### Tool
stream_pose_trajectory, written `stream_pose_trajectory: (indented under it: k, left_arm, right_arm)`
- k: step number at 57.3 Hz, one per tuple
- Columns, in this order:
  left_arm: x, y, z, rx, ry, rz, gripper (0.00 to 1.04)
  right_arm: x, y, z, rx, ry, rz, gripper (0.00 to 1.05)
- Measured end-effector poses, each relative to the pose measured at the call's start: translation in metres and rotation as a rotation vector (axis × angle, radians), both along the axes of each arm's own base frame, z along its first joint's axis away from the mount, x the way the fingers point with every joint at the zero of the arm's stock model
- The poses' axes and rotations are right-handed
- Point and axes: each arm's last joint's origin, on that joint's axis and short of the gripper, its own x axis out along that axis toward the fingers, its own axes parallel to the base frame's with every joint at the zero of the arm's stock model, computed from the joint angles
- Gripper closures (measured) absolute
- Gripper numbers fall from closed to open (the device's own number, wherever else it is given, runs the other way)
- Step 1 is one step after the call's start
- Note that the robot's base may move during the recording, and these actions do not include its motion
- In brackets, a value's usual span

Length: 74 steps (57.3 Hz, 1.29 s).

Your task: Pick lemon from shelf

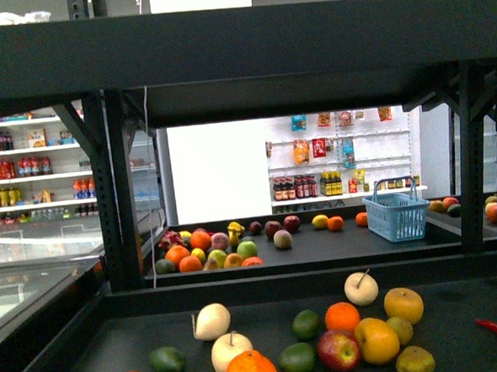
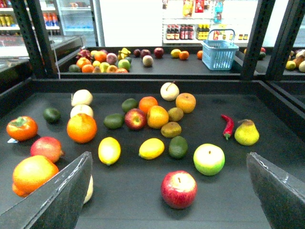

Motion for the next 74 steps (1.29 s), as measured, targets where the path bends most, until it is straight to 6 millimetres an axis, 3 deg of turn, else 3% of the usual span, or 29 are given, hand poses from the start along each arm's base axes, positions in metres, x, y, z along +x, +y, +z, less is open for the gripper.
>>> stream_pose_trajectory:
  k: [32, 37, 42, 54, 67, 74]
  left_arm:
    - [0.0, 0.0, 0.0, -0.005, 0.005, -0.003, 0.08]
    - [0.002, -0.001, -0.002, -0.24, 0.242, -0.035, 0.08]
    - [0.01, 0.004, 0.008, -0.505, 0.32, -0.026, 0.08]
    - [0.054, 0.046, 0.062, -0.96, 0.291, 0.09, 0.08]
    - [0.109, 0.119, 0.087, -1.199, 0.24, 0.291, 0.08]
    - [0.134, 0.147, 0.098, -1.254, 0.213, 0.328, 0.08]
  right_arm:
    - [0.0, 0.0, 0.0, 0.0, 0.0, 0.0, 0.07]
    - [0.0, 0.0, 0.0, 0.0, -0.001, 0.0, 0.07]
    - [0.0, 0.0, 0.0, 0.0, 0.0, 0.0, 0.07]
    - [0.0, 0.0, 0.0, 0.0, -0.001, 0.0, 0.07]
    - [0.0, 0.0, 0.0, 0.0, -0.001, 0.0, 0.07]
    - [0.0, 0.0, 0.0, 0.0, -0.001, 0.0, 0.07]
